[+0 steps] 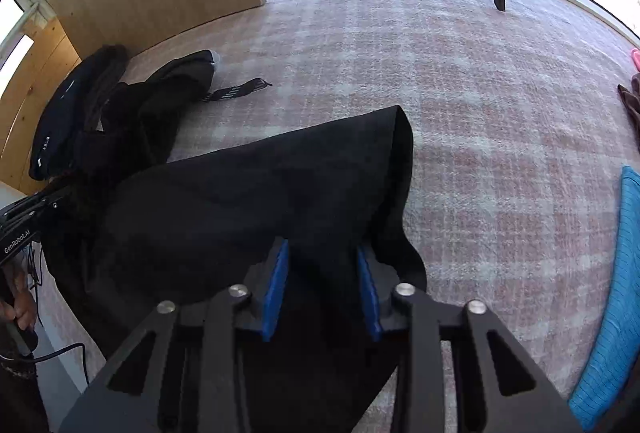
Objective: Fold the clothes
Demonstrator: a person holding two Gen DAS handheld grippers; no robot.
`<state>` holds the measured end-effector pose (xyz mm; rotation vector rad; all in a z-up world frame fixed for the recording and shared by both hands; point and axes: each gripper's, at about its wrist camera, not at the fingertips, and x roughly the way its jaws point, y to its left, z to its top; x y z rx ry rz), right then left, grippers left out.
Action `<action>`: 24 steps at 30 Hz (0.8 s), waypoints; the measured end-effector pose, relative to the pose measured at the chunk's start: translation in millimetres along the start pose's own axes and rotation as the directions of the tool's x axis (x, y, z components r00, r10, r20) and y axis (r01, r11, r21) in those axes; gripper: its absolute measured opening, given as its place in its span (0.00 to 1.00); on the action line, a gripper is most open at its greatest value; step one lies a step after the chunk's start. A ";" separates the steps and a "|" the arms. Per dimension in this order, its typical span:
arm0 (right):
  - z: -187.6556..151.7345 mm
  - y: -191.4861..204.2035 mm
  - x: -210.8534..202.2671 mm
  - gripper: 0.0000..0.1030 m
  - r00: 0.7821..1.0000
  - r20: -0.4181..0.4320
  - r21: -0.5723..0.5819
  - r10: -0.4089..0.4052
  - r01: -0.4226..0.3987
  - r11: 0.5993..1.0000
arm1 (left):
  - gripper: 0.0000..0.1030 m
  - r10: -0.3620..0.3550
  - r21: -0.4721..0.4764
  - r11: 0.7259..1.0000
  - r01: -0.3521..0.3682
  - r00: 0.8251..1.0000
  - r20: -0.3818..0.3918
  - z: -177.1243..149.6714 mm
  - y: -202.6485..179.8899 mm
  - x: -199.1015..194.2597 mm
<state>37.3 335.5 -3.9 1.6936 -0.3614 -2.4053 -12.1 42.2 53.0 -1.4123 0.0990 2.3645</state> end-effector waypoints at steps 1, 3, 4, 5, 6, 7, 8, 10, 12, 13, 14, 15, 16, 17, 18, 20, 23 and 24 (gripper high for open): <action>-4.8 4.5 -2.1 0.04 0.997 -0.033 0.000 0.064 -0.064 0.998 | 0.03 0.003 -0.026 1.000 -0.002 0.999 0.033 -4.0 12.9 -17.2; -19.1 22.9 -11.9 0.04 0.971 -0.108 -0.034 0.215 -0.220 0.975 | 0.03 0.049 -0.087 0.995 -0.043 0.996 0.074 -15.3 42.2 -48.8; -25.3 34.7 -20.5 0.05 0.956 -0.142 -0.082 0.255 -0.268 0.960 | 0.03 0.101 -0.125 0.988 -0.092 0.992 0.069 -24.6 59.6 -58.0; -31.5 46.6 -29.0 0.05 0.940 -0.178 -0.127 0.292 -0.316 0.940 | 0.04 0.156 -0.161 0.976 -0.145 0.986 0.058 -34.5 77.4 -65.7; -34.8 56.3 -37.5 0.10 0.927 -0.203 -0.162 0.316 -0.350 0.923 | 0.04 0.210 -0.197 0.960 -0.197 0.977 0.045 -44.4 95.1 -73.5; -32.2 61.5 -45.6 0.23 0.927 -0.202 -0.179 0.318 -0.354 0.918 | 0.05 0.263 -0.232 0.940 -0.249 0.964 0.030 -54.3 112.8 -81.3; -27.1 65.8 -52.9 0.32 0.934 -0.181 -0.201 0.308 -0.341 0.918 | 0.05 0.285 -0.262 0.926 -0.273 0.959 0.007 -61.4 125.9 -82.8; -5.5 71.0 -61.7 0.63 0.971 -0.049 -0.264 0.235 -0.239 0.934 | 0.06 0.306 -0.314 0.901 -0.300 0.952 -0.033 -71.8 145.0 -82.5; 21.6 79.4 -51.0 0.63 0.983 0.059 -0.317 0.175 -0.148 0.937 | 0.18 0.285 -0.330 0.904 -0.274 0.958 -0.014 -74.3 148.1 -83.2; 34.0 86.3 -37.9 0.63 0.980 0.063 -0.339 0.190 -0.158 0.927 | 0.32 0.277 -0.326 0.908 -0.262 0.961 0.001 -72.3 146.3 -82.1; 46.5 93.2 -24.7 0.63 0.976 0.067 -0.361 0.205 -0.168 0.917 | 0.38 0.272 -0.322 0.912 -0.253 0.962 0.015 -69.8 144.2 -80.7; 57.1 101.0 -11.1 0.63 0.976 0.067 -0.384 0.209 -0.169 0.908 | 0.40 0.279 -0.308 0.915 -0.260 0.960 0.019 -67.1 141.8 -78.3; 63.9 110.3 3.6 0.63 0.980 0.057 -0.408 0.191 -0.152 0.900 | 0.40 0.289 -0.293 0.917 -0.270 0.957 0.022 -64.3 139.4 -75.7; 70.7 119.7 18.3 0.63 0.984 0.048 -0.433 0.173 -0.135 0.891 | 0.40 0.307 -0.278 0.916 -0.290 0.952 0.017 -61.7 139.2 -72.8; 77.5 129.1 33.0 0.63 0.987 0.040 -0.457 0.154 -0.119 0.881 | 0.39 0.319 -0.264 0.915 -0.304 0.948 0.013 -59.2 140.8 -70.8; 85.4 145.6 53.1 0.63 0.990 0.025 -0.494 0.136 -0.106 0.863 | 0.40 0.336 -0.239 0.915 -0.326 0.942 0.003 -54.8 146.2 -67.0; 78.6 166.8 45.0 0.63 0.989 0.077 -0.549 0.129 -0.066 0.833 | 0.41 0.347 -0.222 0.914 -0.340 0.938 -0.009 -52.8 158.2 -65.6; 73.4 174.5 35.7 0.63 0.984 0.102 -0.576 0.147 -0.062 0.815 | 0.41 0.349 -0.228 0.911 -0.342 0.937 -0.009 -54.2 162.6 -68.1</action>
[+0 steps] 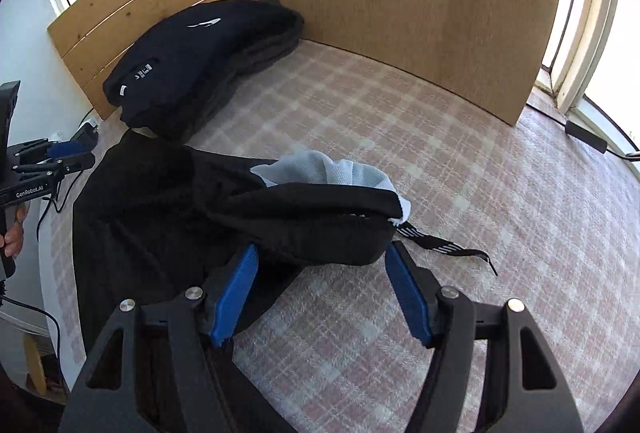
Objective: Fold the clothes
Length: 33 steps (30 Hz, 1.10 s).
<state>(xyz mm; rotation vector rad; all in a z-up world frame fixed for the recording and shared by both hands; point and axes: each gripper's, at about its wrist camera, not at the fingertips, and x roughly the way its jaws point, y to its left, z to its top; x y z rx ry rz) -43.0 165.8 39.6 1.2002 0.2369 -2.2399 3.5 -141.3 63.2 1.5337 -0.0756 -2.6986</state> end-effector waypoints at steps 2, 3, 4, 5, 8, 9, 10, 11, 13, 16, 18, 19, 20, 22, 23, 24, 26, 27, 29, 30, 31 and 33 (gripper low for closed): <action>5.8 22.6 -12.7 0.63 0.997 0.042 -0.079 0.067 -0.063 0.995 | 0.41 -0.025 -0.035 0.999 0.025 1.000 0.007 -0.4 12.3 -3.9; 13.5 35.1 -6.2 0.64 0.996 0.032 -0.115 0.081 -0.077 0.990 | 0.41 -0.028 -0.047 0.998 0.028 1.000 0.012 -0.9 16.4 -5.6; 21.2 47.5 0.3 0.64 0.995 0.022 -0.152 0.096 -0.091 0.984 | 0.41 -0.028 -0.058 0.998 0.029 0.999 0.018 -1.4 20.1 -7.2; 29.5 58.8 8.7 0.64 0.995 0.012 -0.184 0.103 -0.099 0.978 | 0.41 -0.028 -0.069 0.997 0.030 0.999 0.023 -2.0 23.7 -8.9; 58.0 83.3 51.8 0.64 0.992 -0.048 -0.236 0.114 -0.122 0.964 | 0.41 -0.028 -0.098 0.995 0.031 0.999 0.029 -5.9 31.1 -12.8; 66.0 90.4 68.4 0.64 0.988 -0.083 -0.242 0.133 -0.150 0.959 | 0.41 -0.036 -0.105 0.994 0.039 0.999 0.032 -8.2 33.3 -14.5; 71.3 97.2 84.7 0.64 0.979 -0.125 -0.240 0.160 -0.187 0.953 | 0.41 -0.037 -0.105 0.994 0.040 0.999 0.033 -10.9 35.0 -16.5; 75.6 104.1 99.0 0.64 0.970 -0.159 -0.236 0.185 -0.219 0.947 | 0.41 -0.028 -0.102 0.994 0.031 0.999 0.033 -13.6 36.9 -18.2; 77.1 118.0 116.0 0.60 0.948 -0.205 -0.230 0.243 -0.289 0.929 | 0.41 -0.017 -0.109 0.994 0.021 0.999 0.037 -18.6 43.2 -22.5; 69.0 123.4 114.3 0.05 0.924 -0.269 -0.212 0.273 -0.334 0.919 | 0.41 -0.003 -0.130 0.991 0.009 0.999 0.044 -24.5 55.3 -29.8; 62.2 114.9 93.2 0.04 0.925 -0.255 -0.192 0.282 -0.334 0.923 | 0.41 -0.011 -0.147 0.989 0.019 0.999 0.053 -26.7 63.8 -34.5; 57.3 103.7 71.8 0.04 0.923 -0.230 -0.169 0.310 -0.351 0.921 | 0.40 -0.022 -0.150 0.988 0.030 0.998 0.059 -26.7 65.7 -36.5; 51.9 91.2 49.5 0.04 0.921 -0.203 -0.143 0.333 -0.364 0.920 | 0.40 -0.033 -0.151 0.988 0.042 0.997 0.064 -26.6 67.1 -38.4; 34.5 60.4 0.9 0.04 0.920 -0.151 -0.077 0.361 -0.375 0.924 | 0.40 -0.069 -0.127 0.989 0.077 0.995 0.069 -24.1 61.3 -40.1; 23.3 44.8 -22.8 0.04 0.922 -0.128 -0.046 0.365 -0.373 0.927 | 0.40 -0.094 -0.103 0.990 0.101 0.993 0.069 -22.6 54.0 -40.6; 9.2 28.7 -45.8 0.04 0.930 -0.110 -0.020 0.350 -0.354 0.935 | 0.40 -0.123 -0.075 0.989 0.128 0.990 0.066 -20.6 44.2 -40.5; -25.9 -6.4 -82.0 0.04 0.957 -0.098 0.035 0.271 -0.269 0.962 | 0.40 -0.185 0.003 0.983 0.186 0.981 0.054 -16.0 14.0 -40.1; -45.2 -24.7 -97.6 0.04 0.970 -0.100 0.064 0.220 -0.214 0.975 | 0.40 -0.215 0.048 0.976 0.212 0.976 0.045 -13.9 -3.7 -39.8; -84.9 -64.8 -118.5 0.04 0.987 -0.136 0.154 0.085 -0.064 0.986 | 0.41 -0.271 0.143 0.953 0.265 0.962 0.021 -11.3 -45.5 -38.0; -104.3 -84.7 -124.5 0.04 0.985 -0.171 0.199 0.003 0.032 0.980 | 0.41 -0.306 0.180 0.936 0.301 0.952 0.002 -10.8 -66.3 -36.1; -120.5 -100.4 -126.8 0.04 0.972 -0.216 0.217 -0.092 0.140 0.966 | 0.41 -0.342 0.211 0.917 0.338 0.940 -0.018 -10.3 -86.4 -33.5; -144.5 -122.0 -132.6 0.08 0.931 -0.281 0.219 -0.231 0.297 0.929 | 0.41 -0.372 0.280 0.885 0.372 0.927 -0.056 -9.6 -123.7 -27.9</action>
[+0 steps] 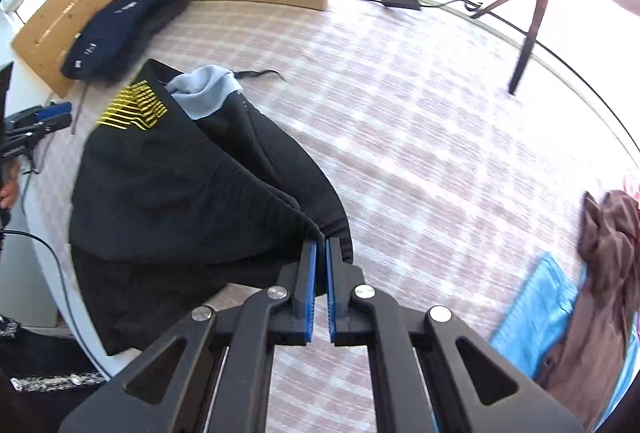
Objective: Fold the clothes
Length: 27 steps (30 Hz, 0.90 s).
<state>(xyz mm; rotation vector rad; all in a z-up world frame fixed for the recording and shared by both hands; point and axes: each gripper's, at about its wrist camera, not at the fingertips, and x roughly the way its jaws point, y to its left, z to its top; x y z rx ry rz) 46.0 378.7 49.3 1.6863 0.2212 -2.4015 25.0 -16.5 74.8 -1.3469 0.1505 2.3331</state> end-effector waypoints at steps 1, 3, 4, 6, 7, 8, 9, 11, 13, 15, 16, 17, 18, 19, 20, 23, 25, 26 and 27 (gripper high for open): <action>-7.1 -7.8 0.5 0.08 1.000 0.002 0.041 0.005 -0.005 0.999 | 0.41 0.001 0.036 0.999 0.000 1.000 -0.012 4.8 -13.3 8.3; -20.5 -18.7 -1.8 0.19 0.998 0.040 0.131 0.057 -0.062 0.989 | 0.41 -0.004 0.063 0.998 0.005 1.000 -0.022 13.4 -25.6 18.5; -26.9 -23.0 -3.7 0.31 0.993 0.070 0.178 0.092 -0.104 0.979 | 0.41 -0.012 0.060 0.998 0.014 0.999 -0.031 17.5 -28.0 22.4; -40.1 -30.5 -6.3 0.48 0.978 0.130 0.270 0.161 -0.191 0.944 | 0.41 -0.018 0.056 0.998 0.021 0.999 -0.045 24.1 -31.5 28.6; -46.8 -30.1 -3.8 0.49 0.967 0.153 0.325 0.205 -0.246 0.913 | 0.41 -0.008 0.062 0.998 0.011 0.999 -0.044 25.8 -32.2 29.2; -51.8 -27.0 -0.4 0.49 0.950 0.179 0.367 0.256 -0.306 0.878 | 0.41 0.004 0.070 0.998 -0.001 0.999 -0.041 27.3 -32.9 29.6; -54.1 -22.1 3.5 0.49 0.933 0.202 0.397 0.297 -0.355 0.846 | 0.41 0.006 0.069 0.998 -0.003 0.999 -0.043 27.6 -32.7 30.1; -46.0 -3.4 14.9 0.49 0.913 0.219 0.413 0.344 -0.406 0.815 | 0.41 0.006 0.063 0.998 -0.002 0.999 -0.049 27.7 -31.9 31.2; -32.0 15.5 31.0 0.49 0.920 0.185 0.432 0.346 -0.392 0.812 | 0.41 0.008 0.063 0.998 -0.004 0.998 -0.058 26.6 -31.0 35.4; -17.7 31.2 50.9 0.49 0.938 0.138 0.454 0.319 -0.346 0.821 | 0.41 0.008 0.062 0.998 -0.004 0.998 -0.066 24.2 -30.7 38.9; -11.1 39.2 61.2 0.49 0.950 0.104 0.458 0.293 -0.308 0.834 | 0.41 0.006 0.057 0.998 -0.002 0.998 -0.068 22.9 -29.9 40.1; -5.3 46.9 69.1 0.49 0.961 0.081 0.455 0.265 -0.272 0.848 | 0.41 0.004 0.053 0.999 -0.001 0.998 -0.067 21.9 -28.6 40.2; -1.3 53.9 71.8 0.49 0.969 0.081 0.440 0.232 -0.243 0.864 | 0.41 0.003 0.048 0.999 0.000 0.998 -0.065 21.1 -27.3 40.1; 2.8 60.8 74.4 0.49 0.977 0.081 0.425 0.199 -0.214 0.879 | 0.41 0.002 0.044 0.999 0.001 0.998 -0.063 20.3 -26.0 39.9; 5.9 67.7 76.3 0.48 0.982 0.080 0.403 0.172 -0.190 0.895 | 0.41 0.003 0.037 0.999 -0.001 0.998 -0.060 19.6 -23.4 38.8; 2.1 78.0 76.1 0.02 0.975 0.080 0.339 0.208 -0.223 0.914 | 0.41 0.006 0.019 1.000 -0.005 0.999 -0.042 20.3 -13.2 32.6; -11.2 71.3 62.2 0.01 0.962 0.118 0.345 0.247 -0.274 0.898 | 0.41 0.010 0.009 1.000 -0.010 1.000 -0.029 22.5 -6.6 28.0; -19.1 65.4 51.3 0.01 0.957 0.144 0.353 0.252 -0.287 0.890 | 0.41 0.012 0.004 1.000 -0.012 1.000 -0.022 23.5 -3.2 25.7; -27.1 56.4 39.8 0.01 0.954 0.163 0.371 0.250 -0.294 0.881 | 0.41 0.006 0.005 1.000 -0.006 1.000 -0.017 25.4 -1.0 24.4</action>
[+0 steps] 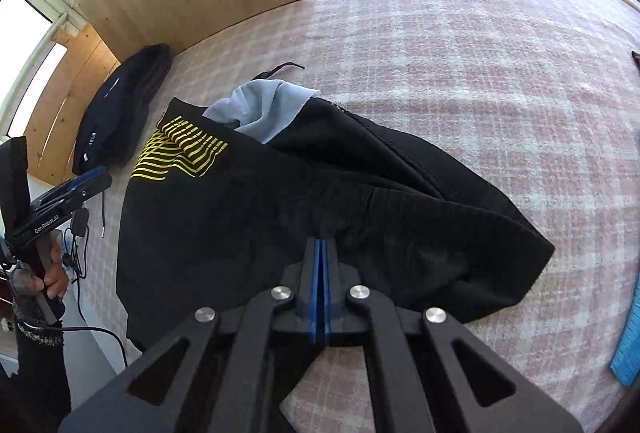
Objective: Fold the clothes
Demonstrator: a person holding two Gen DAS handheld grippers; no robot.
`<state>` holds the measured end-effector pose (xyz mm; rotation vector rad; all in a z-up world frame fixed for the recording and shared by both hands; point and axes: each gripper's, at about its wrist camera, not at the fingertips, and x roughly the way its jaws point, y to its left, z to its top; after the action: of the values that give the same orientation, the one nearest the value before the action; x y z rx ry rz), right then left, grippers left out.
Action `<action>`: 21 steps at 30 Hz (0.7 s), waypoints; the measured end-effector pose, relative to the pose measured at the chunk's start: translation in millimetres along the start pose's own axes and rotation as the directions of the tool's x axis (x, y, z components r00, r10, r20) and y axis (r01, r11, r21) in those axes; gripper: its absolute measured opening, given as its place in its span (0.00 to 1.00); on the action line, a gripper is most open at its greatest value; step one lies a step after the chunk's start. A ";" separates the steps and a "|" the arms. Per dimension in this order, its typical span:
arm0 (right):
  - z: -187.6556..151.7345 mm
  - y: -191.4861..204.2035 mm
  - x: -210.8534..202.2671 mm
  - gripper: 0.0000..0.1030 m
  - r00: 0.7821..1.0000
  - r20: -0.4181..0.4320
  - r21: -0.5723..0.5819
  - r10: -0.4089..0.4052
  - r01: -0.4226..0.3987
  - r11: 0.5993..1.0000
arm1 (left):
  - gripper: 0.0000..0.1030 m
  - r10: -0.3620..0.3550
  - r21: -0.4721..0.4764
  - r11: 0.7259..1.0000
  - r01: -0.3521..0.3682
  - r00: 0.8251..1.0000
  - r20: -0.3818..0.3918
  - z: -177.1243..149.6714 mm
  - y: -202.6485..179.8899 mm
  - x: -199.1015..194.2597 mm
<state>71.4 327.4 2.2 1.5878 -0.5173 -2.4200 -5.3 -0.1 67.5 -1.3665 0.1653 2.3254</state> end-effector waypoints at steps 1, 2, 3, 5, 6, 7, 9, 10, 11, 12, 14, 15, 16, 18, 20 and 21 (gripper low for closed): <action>-3.1 -7.4 -14.5 0.01 1.000 0.019 0.020 0.006 -0.006 1.000 | 0.41 -0.008 0.002 1.000 0.008 1.000 0.004 2.0 2.1 -1.1; -6.2 -14.8 -29.1 0.01 0.999 0.038 0.040 0.012 -0.013 0.999 | 0.42 -0.013 0.009 1.000 0.013 1.000 0.004 4.6 2.8 -0.3; -8.4 -21.2 -40.8 0.01 0.998 0.057 0.059 0.014 -0.017 0.998 | 0.43 -0.012 0.018 1.000 0.012 1.000 0.001 7.5 2.1 3.2; -9.1 -28.6 -51.8 0.03 0.996 0.092 0.085 -0.010 0.002 0.996 | 0.45 -0.016 0.036 0.999 0.017 1.000 -0.010 13.4 -1.3 12.3; -8.4 -31.2 -56.1 0.02 0.992 0.112 0.082 -0.057 0.048 0.995 | 0.45 -0.022 0.044 0.999 0.023 1.000 -0.020 16.2 -4.6 17.9; -7.8 -33.8 -60.3 0.02 0.986 0.131 0.080 -0.104 0.094 0.992 | 0.45 -0.028 0.052 0.998 0.030 0.999 -0.030 19.0 -8.1 23.6; -6.2 -44.2 -71.6 0.01 0.969 0.164 0.098 -0.187 0.172 0.980 | 0.45 -0.017 0.066 0.998 0.020 0.999 -0.047 23.0 -15.5 31.8; -5.2 -63.1 -83.3 0.01 0.968 0.163 0.160 -0.189 0.164 0.974 | 0.45 -0.018 0.073 0.997 0.021 0.999 -0.046 24.1 -19.0 32.8; -5.2 -82.0 -92.1 0.01 0.974 0.159 0.223 -0.165 0.127 0.967 | 0.45 -0.032 0.082 0.996 0.036 0.999 -0.043 24.0 -23.0 32.1; -5.3 -97.1 -99.0 0.02 0.979 0.153 0.279 -0.134 0.088 0.956 | 0.45 -0.039 0.088 0.995 0.042 0.998 -0.040 23.3 -26.2 31.7; -5.2 -99.1 -99.0 0.06 0.989 0.129 0.335 -0.073 0.026 0.942 | 0.45 -0.045 0.099 0.994 0.048 0.998 -0.042 21.7 -32.0 32.5; -5.0 -92.4 -94.8 0.15 0.992 0.116 0.340 -0.044 0.002 0.941 | 0.45 -0.046 0.103 0.993 0.051 0.998 -0.046 20.7 -34.7 33.9; -3.7 -75.9 -83.7 0.31 0.995 0.095 0.311 -0.016 -0.015 0.950 | 0.45 -0.048 0.103 0.993 0.053 0.998 -0.050 19.9 -36.4 35.1; 3.9 -43.6 -58.2 0.49 0.999 0.045 0.248 0.006 -0.017 0.969 | 0.45 -0.053 0.101 0.993 0.059 0.997 -0.059 18.3 -39.5 37.7; 11.5 -13.2 -32.6 0.50 1.000 -0.009 0.188 0.014 -0.012 0.982 | 0.45 -0.059 0.093 0.994 0.064 0.997 -0.055 17.0 -39.8 35.6; 15.4 -4.5 -19.8 0.50 0.999 -0.040 0.171 -0.018 0.025 0.985 | 0.45 -0.062 0.087 0.994 0.066 0.997 -0.049 16.2 -38.2 32.8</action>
<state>65.4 341.2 22.6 1.7109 -0.7225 -2.4129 -15.7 49.4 52.0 -1.3626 0.2328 2.2083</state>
